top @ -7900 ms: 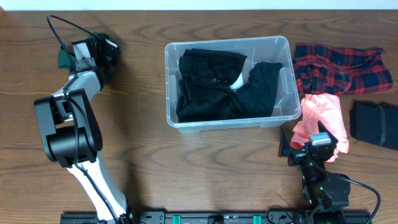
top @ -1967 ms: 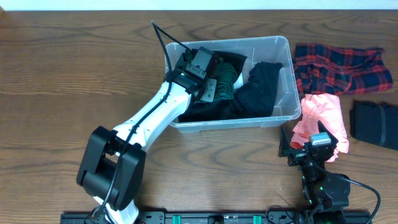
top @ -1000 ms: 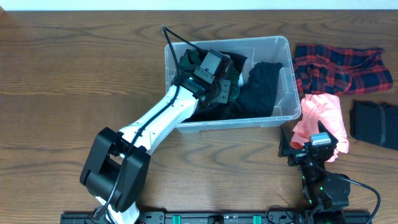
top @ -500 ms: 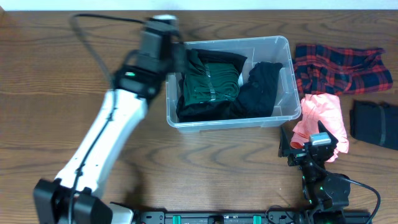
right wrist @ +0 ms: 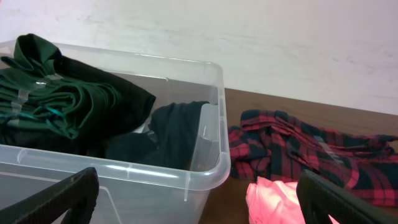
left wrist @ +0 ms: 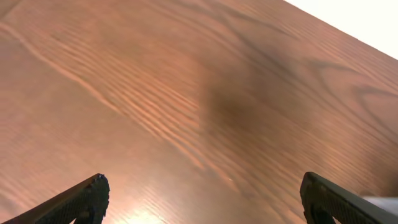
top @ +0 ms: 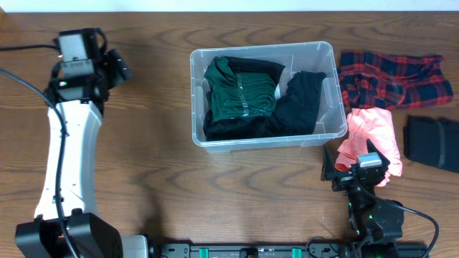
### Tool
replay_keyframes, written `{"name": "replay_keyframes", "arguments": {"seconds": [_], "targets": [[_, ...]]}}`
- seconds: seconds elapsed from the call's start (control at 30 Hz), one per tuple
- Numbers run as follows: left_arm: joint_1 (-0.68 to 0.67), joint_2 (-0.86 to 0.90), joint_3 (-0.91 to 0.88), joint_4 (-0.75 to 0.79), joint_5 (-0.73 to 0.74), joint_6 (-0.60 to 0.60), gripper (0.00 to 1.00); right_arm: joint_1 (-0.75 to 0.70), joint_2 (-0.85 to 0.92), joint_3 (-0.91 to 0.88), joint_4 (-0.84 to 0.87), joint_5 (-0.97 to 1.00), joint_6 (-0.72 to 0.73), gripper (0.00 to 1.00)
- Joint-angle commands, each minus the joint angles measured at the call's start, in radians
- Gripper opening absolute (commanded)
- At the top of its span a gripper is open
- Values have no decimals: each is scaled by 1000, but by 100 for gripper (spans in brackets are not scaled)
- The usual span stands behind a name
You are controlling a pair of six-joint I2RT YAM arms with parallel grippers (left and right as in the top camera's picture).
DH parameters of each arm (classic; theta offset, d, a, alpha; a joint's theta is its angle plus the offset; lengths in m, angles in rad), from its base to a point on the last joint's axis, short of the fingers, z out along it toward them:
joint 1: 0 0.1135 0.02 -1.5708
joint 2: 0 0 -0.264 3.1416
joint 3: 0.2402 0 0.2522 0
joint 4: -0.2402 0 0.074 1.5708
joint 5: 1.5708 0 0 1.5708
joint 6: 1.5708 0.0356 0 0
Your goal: Pack container
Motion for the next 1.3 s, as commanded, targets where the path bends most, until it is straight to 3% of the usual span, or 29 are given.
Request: {"name": "replay_keyframes", "arguments": {"seconds": [0.0,0.43,0.63,0.83,1.07,1.27], "targets": [[34,-5,3,-3,-19,2,98,-9,-3,-2,-4,6,-6,99],[48,-5,3,-3,-19,2,98,-9,-3,-2,-4,6,-6,99],[49,-5,3,-3,-19,2,98,-9,-3,0,72,-28,5,99],[49,-5,3,-3,-19,2,98,-9,17,119,-46,71,66,99],[48,-5,3,-3,-19,2,98,-22,204,367,-225,223,66,99],[49,-5,3,-3,-19,2,98,-94,500,580,-267,185,65,99]]}}
